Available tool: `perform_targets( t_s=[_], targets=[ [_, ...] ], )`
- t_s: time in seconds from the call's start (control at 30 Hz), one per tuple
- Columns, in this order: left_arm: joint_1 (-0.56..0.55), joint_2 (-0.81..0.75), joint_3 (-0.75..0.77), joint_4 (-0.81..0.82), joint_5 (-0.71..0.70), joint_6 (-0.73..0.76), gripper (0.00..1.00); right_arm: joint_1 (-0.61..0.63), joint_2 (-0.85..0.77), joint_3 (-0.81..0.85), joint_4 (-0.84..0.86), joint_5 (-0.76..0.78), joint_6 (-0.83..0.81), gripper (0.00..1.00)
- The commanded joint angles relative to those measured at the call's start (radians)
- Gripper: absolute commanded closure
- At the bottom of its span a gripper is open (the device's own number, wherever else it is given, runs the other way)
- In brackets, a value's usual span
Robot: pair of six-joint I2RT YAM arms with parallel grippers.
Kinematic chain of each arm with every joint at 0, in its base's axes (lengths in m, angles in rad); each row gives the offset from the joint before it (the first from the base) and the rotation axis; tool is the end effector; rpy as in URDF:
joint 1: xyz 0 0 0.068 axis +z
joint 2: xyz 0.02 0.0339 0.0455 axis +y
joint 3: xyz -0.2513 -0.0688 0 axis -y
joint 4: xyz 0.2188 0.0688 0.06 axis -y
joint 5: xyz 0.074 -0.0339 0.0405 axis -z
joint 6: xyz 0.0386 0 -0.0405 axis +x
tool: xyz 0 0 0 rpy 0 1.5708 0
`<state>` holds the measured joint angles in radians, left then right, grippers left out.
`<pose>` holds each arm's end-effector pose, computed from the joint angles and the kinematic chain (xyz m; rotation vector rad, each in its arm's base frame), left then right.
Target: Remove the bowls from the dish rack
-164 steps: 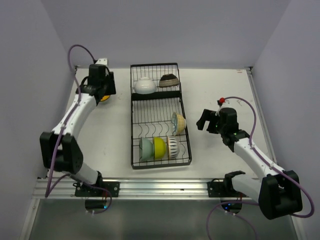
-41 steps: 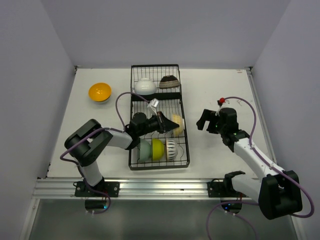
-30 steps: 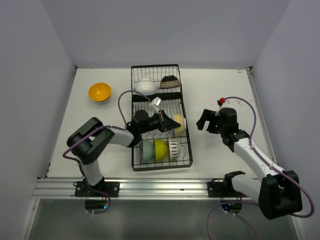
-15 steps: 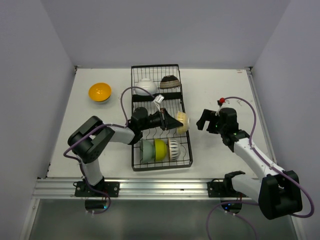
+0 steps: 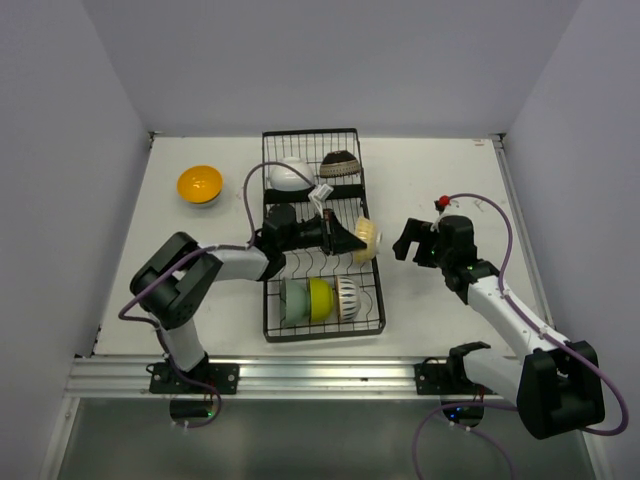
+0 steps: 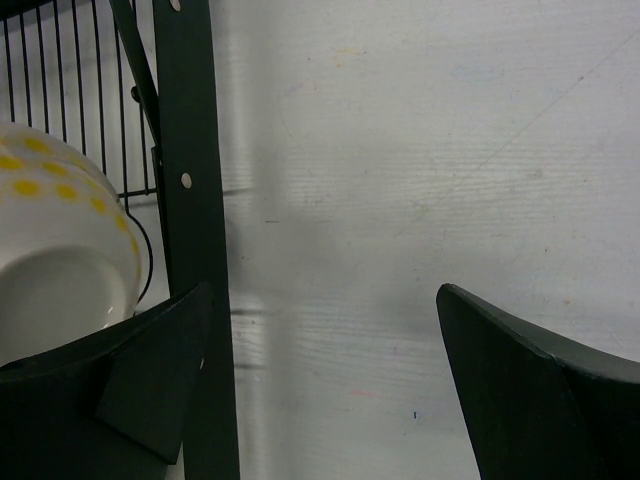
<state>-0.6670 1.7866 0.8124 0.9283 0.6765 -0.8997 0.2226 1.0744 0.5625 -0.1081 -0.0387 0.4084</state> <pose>0.2603 -0.2357 0.2069 0.3956 1.8764 -1.6782 0.2065 0.0483 0.2142 0.1838 2.2108 0.3951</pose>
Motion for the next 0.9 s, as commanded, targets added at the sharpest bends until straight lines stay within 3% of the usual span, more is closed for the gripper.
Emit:
perform_targets(
  t_s=[0.0, 0.2, 0.33, 0.47, 0.67, 0.87],
  targets=[
    [0.009, -0.149, 0.086, -0.003, 0.06, 0.128, 1.0, 0.004, -0.001, 0.036, 0.012, 0.02, -0.006, 0.02],
    [0.027, -0.366, 0.172, -0.336, 0.046, 0.377, 1.0, 0.004, 0.001, 0.037, 0.012, 0.019, -0.005, 0.01],
    [0.058, -0.489, 0.238, -0.656, -0.086, 0.537, 1.0, 0.006, 0.002, 0.036, 0.013, 0.016, -0.006, 0.02],
    [0.099, -0.61, 0.306, -0.883, -0.402, 0.648, 1.0, 0.004, 0.005, 0.037, 0.015, 0.016, -0.006, 0.01],
    [0.15, -0.618, 0.442, -1.193, -0.832, 0.743, 1.0, 0.006, 0.016, 0.037, 0.013, 0.013, -0.005, 0.01],
    [0.222, -0.501, 0.514, -1.381, -1.061, 0.772, 1.0, 0.004, 0.016, 0.037, 0.013, 0.011, -0.005, 0.02]
  ],
)
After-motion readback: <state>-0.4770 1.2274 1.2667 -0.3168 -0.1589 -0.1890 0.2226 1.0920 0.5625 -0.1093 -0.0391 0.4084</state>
